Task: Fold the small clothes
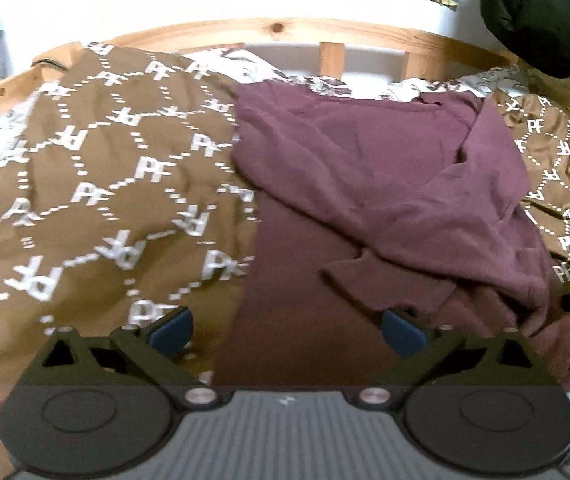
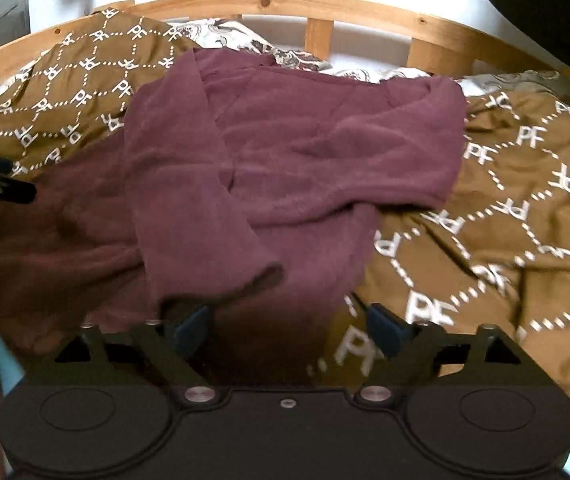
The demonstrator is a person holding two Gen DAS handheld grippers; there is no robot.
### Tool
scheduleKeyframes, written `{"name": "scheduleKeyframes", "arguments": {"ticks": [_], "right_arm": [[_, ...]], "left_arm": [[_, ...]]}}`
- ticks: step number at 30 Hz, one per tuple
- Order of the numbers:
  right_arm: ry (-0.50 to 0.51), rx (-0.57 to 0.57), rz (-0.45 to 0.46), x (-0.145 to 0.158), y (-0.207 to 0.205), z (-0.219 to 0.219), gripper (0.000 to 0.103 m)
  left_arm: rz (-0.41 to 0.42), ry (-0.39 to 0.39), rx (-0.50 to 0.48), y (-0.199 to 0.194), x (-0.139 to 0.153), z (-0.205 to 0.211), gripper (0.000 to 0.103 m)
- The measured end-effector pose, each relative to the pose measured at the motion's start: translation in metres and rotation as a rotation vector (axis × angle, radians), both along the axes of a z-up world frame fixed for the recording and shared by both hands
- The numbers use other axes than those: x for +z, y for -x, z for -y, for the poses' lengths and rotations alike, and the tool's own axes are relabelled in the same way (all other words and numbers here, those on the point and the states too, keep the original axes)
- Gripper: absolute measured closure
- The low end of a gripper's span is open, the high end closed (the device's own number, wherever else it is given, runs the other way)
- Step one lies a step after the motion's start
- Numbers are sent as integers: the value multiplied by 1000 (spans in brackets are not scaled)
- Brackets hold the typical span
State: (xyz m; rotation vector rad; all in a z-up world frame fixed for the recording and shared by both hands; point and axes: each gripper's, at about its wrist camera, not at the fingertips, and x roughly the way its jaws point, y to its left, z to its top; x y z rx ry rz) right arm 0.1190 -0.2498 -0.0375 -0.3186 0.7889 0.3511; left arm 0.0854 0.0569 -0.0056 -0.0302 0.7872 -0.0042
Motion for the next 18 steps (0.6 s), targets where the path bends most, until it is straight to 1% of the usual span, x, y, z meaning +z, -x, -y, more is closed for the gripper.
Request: {"name": "scheduleKeyframes", "arguments": {"ticks": [2, 3, 4, 6, 10, 13, 15, 18], "right_arm": [[-1, 14, 0, 6, 10, 4, 9], [-14, 25, 2, 10, 16, 6, 3], [-27, 38, 5, 14, 22, 7, 1], [-21, 79, 5, 20, 32, 5, 1], [94, 212, -3, 22, 55, -9, 1], [207, 290, 10, 14, 70, -19, 1], [236, 286, 23, 9, 73, -21, 1], [201, 225, -5, 4, 64, -19, 1]], "left_arm": [[-11, -10, 33, 3, 2, -8, 1], [-16, -14, 51, 4, 2, -12, 1], [-22, -18, 74, 4, 2, -15, 1], [-29, -14, 100, 4, 1, -21, 1], [-44, 12, 105, 5, -1, -26, 1], [-48, 9, 105, 5, -3, -23, 1], [-53, 12, 97, 6, -5, -21, 1], [-45, 22, 58, 9, -6, -17, 1]]}}
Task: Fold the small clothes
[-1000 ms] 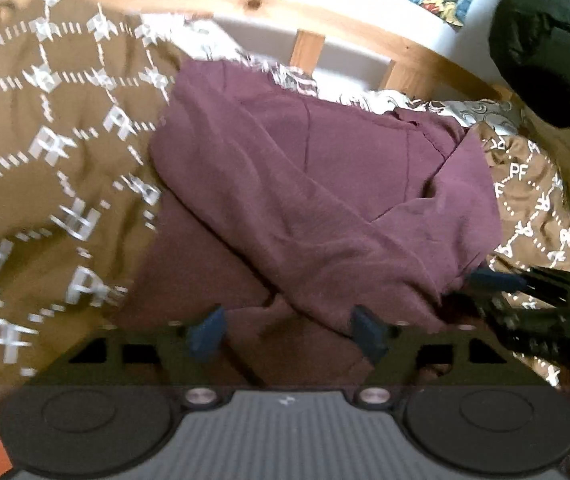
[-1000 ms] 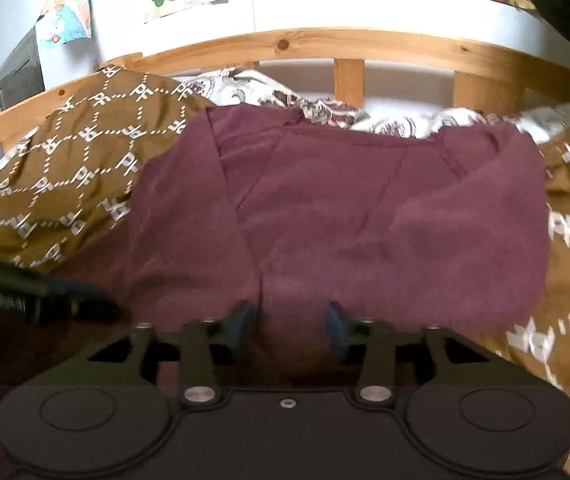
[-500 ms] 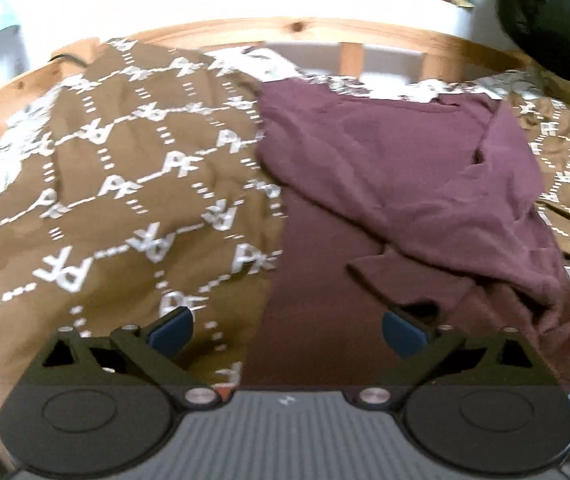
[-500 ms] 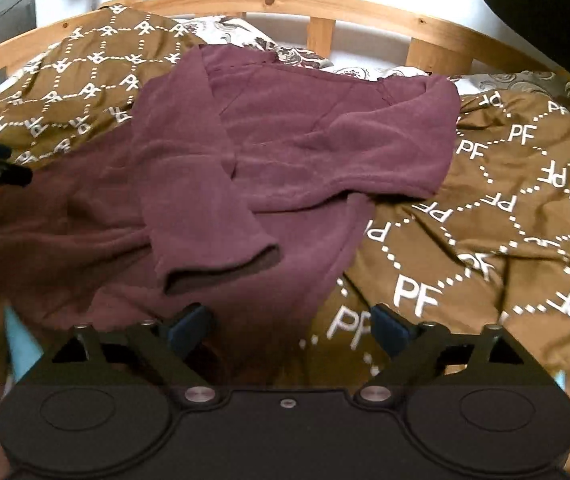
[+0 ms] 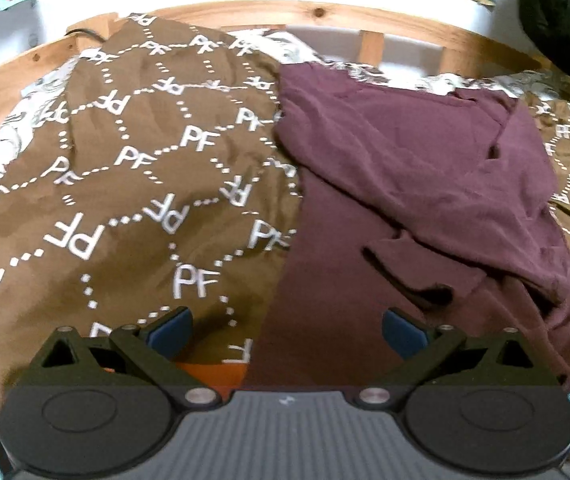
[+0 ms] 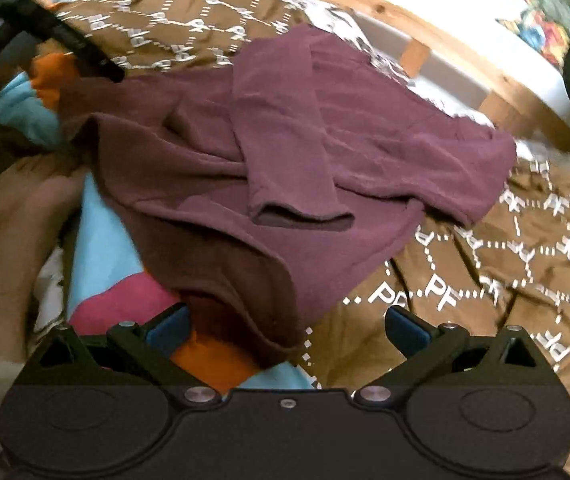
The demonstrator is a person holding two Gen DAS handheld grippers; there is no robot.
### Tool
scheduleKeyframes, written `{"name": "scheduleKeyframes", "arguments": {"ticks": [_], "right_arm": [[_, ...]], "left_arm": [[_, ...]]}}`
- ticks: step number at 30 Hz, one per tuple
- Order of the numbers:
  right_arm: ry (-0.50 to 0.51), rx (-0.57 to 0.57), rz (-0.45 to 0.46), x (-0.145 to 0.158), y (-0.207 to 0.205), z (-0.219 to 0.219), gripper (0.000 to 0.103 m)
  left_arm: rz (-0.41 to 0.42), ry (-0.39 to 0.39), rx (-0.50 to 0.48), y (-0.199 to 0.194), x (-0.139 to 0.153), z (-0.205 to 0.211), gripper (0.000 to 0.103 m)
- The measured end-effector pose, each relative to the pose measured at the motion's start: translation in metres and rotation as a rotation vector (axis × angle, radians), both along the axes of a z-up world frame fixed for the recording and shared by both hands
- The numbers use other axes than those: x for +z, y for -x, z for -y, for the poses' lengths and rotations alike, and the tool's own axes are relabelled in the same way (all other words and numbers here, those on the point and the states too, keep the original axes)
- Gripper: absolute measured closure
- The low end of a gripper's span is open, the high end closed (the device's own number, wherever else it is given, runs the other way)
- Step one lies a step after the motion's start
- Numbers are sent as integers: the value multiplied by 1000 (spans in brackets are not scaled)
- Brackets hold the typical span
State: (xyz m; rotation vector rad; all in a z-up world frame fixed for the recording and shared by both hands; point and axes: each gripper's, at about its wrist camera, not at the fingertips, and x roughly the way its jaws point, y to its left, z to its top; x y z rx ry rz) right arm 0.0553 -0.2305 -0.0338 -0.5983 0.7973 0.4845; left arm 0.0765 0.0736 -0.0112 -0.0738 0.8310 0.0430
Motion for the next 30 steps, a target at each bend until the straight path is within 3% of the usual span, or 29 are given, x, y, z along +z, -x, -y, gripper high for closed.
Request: {"name": "scheduleKeyframes", "arguments": {"ticks": [2, 5, 8, 9, 10, 18, 24, 26, 30], "right_arm": [[-40, -34, -29, -5, -8, 2, 4], [-80, -39, -32, -11, -11, -1, 22], [-115, -14, -26, -10, -8, -6, 49], [-129, -9, -21, -9, -7, -6, 65], [-138, -10, -8, -8, -6, -6, 73], [-335, -96, 37, 17, -17, 5, 95], [-479, -160, 29, 32, -53, 4, 99], [-503, -175, 42, 33, -64, 3, 100], [-545, -211, 62, 31, -75, 9, 100]], "left_arm": [[18, 14, -41, 3, 2, 3, 1], [54, 76, -95, 8, 7, 5, 1], [79, 123, -147, 12, 10, 12, 1], [83, 128, -167, 13, 11, 15, 1], [88, 133, -194, 13, 12, 19, 1], [81, 191, -356, 16, 12, 47, 1], [62, 256, -427, 2, 9, 73, 1], [61, 246, -458, -3, 9, 83, 1], [12, 109, -455, -12, -3, 101, 1]]}}
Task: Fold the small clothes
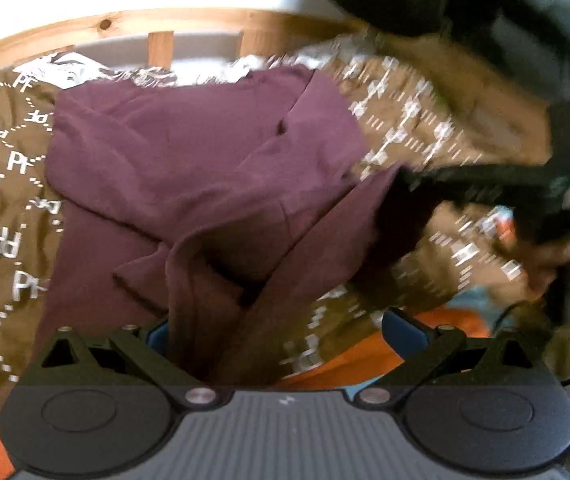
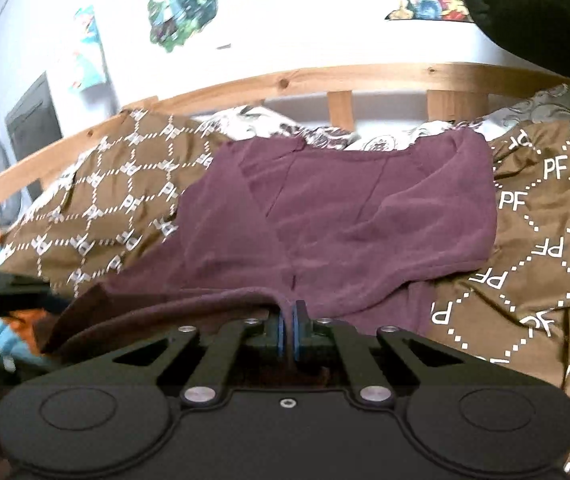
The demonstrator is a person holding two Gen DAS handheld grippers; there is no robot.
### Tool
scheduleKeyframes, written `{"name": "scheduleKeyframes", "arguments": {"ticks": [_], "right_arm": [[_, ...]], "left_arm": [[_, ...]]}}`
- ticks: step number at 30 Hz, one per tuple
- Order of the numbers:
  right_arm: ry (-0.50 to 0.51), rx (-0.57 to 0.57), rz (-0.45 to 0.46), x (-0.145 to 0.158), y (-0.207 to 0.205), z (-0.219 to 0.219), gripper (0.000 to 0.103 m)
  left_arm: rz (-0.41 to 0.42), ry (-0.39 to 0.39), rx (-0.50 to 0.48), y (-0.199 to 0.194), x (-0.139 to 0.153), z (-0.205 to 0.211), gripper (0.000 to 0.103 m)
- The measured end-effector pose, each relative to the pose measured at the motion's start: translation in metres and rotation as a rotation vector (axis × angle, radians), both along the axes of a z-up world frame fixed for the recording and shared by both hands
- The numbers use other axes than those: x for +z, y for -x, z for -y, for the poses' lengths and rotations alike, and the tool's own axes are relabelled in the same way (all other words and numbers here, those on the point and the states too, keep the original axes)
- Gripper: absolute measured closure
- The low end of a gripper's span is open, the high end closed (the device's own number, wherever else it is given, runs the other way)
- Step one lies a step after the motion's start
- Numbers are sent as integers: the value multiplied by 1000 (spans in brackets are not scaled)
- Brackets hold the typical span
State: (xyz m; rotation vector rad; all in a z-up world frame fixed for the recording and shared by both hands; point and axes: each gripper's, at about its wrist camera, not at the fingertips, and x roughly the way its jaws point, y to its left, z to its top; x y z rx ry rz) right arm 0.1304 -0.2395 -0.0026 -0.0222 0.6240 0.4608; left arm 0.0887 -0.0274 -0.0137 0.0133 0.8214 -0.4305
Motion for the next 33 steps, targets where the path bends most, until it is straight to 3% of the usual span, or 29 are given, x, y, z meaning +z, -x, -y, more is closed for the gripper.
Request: {"name": "scheduleKeyframes", "arguments": {"ticks": [3, 7, 14, 18, 21, 23, 26, 30, 33], "right_arm": [[-11, -14, 15, -3, 2, 6, 100], [-8, -24, 25, -6, 7, 15, 100], [-20, -16, 19, -6, 12, 21, 100], [-19, -17, 11, -7, 16, 22, 100], [-12, -14, -5, -9, 18, 21, 99], [1, -14, -17, -11, 20, 21, 96], [14, -11, -64, -18, 23, 22, 84], [39, 0, -121, -28, 30, 19, 71], [74, 15, -141, -33, 33, 13, 69]], "left_arm": [[-2, -74, 51, -3, -7, -3, 7], [-45, -102, 113, -8, -10, -27, 21], [-41, -235, 141, 11, -9, -55, 30], [-13, -366, 147, 23, -14, -55, 37], [14, -472, 184, 24, -14, -50, 51], [24, -470, 202, 24, -11, -53, 65], [40, -431, 225, 25, -5, -59, 76], [53, -408, 238, 28, -4, -62, 87], [68, -396, 246, 30, -3, -63, 92]]}}
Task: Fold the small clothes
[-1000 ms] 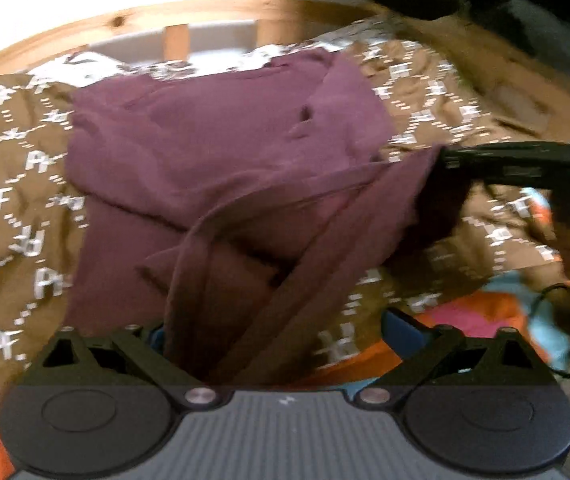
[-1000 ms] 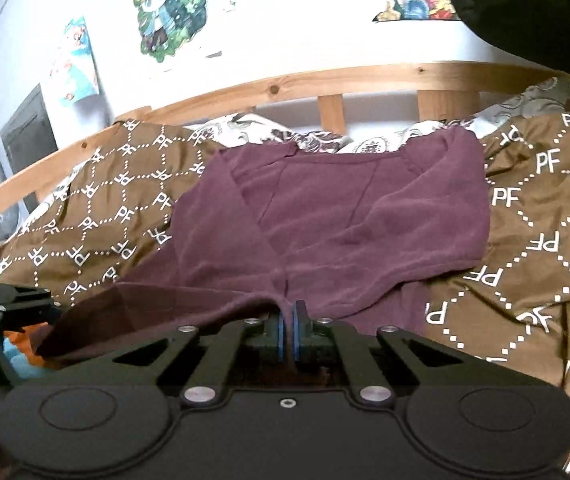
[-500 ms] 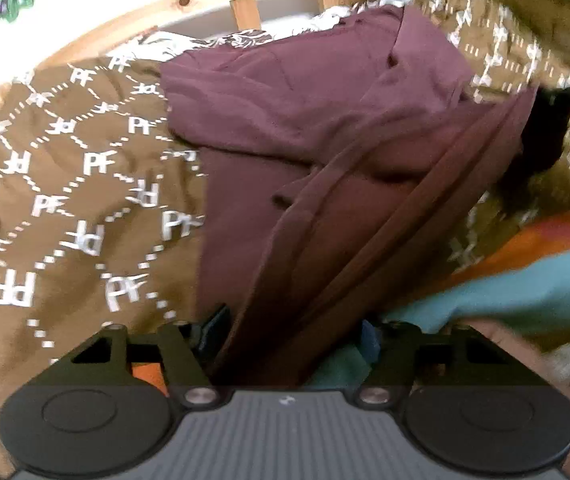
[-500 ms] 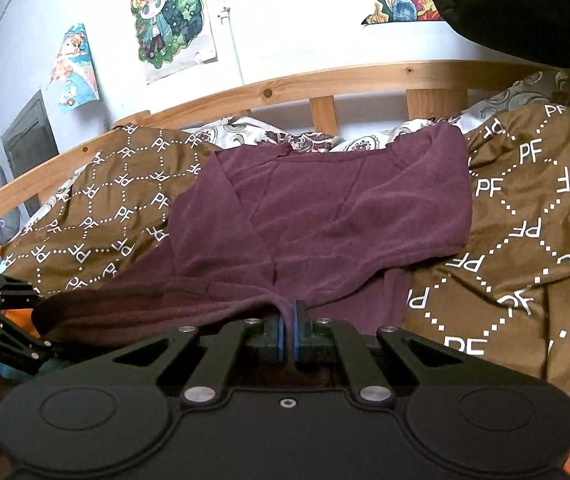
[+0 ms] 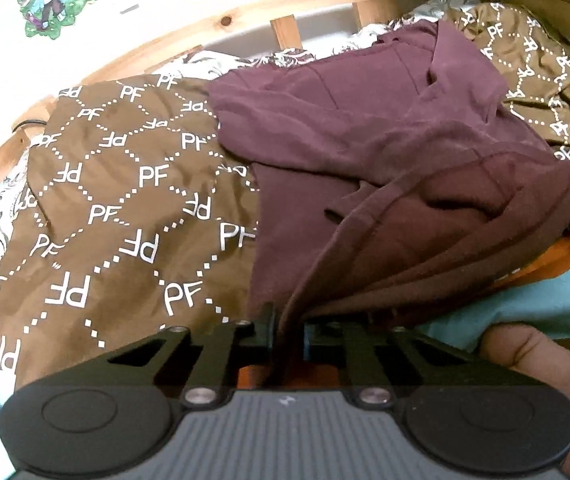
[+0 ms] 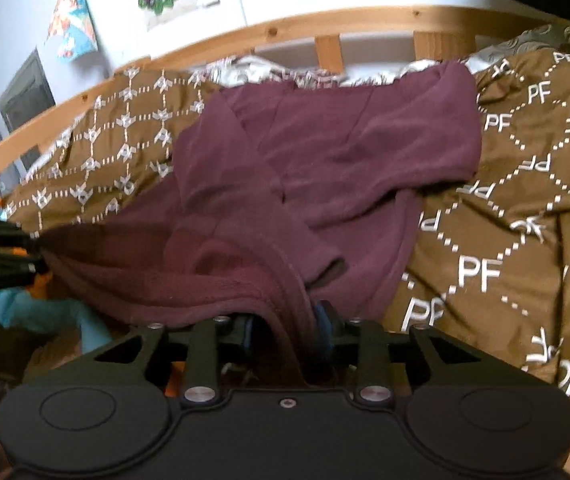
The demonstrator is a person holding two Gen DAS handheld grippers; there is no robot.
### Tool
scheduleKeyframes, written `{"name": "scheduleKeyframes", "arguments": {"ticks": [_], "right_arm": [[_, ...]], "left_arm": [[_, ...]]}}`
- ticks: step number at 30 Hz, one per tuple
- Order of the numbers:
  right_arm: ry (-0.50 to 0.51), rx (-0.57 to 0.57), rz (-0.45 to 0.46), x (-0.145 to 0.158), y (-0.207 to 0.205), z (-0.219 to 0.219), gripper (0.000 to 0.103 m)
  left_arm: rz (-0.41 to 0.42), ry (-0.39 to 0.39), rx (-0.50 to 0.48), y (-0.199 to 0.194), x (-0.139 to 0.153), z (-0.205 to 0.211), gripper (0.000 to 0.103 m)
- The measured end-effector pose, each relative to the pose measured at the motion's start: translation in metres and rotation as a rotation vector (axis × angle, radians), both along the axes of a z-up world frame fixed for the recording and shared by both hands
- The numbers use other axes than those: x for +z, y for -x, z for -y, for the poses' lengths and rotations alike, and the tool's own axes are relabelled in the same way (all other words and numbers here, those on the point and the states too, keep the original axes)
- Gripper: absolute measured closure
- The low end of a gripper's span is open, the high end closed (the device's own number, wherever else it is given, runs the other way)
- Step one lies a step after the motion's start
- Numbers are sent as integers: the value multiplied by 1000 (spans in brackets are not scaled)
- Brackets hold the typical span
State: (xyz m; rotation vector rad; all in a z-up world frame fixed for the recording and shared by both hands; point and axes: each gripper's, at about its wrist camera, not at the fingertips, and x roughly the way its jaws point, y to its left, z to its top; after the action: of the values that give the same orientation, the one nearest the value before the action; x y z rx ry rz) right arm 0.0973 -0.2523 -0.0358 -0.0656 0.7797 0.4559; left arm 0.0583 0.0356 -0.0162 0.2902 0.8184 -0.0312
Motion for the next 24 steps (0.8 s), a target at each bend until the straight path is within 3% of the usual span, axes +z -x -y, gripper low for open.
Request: {"name": "scheduleKeyframes", "arguments": {"ticks": [8, 9, 10, 12, 18, 24], "right_arm": [[117, 18, -61, -13, 6, -13, 63], [125, 20, -55, -13, 9, -15, 64], [136, 24, -43, -11, 11, -16, 75], [162, 43, -8, -6, 19, -18, 92], [241, 15, 196, 31, 61, -18, 95], [219, -29, 297, 67, 97, -14, 95]], "left_arm": [[46, 39, 24, 11, 9, -4, 97], [52, 46, 27, 12, 10, -5, 97], [63, 50, 29, 14, 12, -6, 97], [93, 51, 31, 21, 17, -6, 98], [217, 97, 21, 45, 41, -12, 98], [253, 121, -9, 74, 60, -15, 98]]}}
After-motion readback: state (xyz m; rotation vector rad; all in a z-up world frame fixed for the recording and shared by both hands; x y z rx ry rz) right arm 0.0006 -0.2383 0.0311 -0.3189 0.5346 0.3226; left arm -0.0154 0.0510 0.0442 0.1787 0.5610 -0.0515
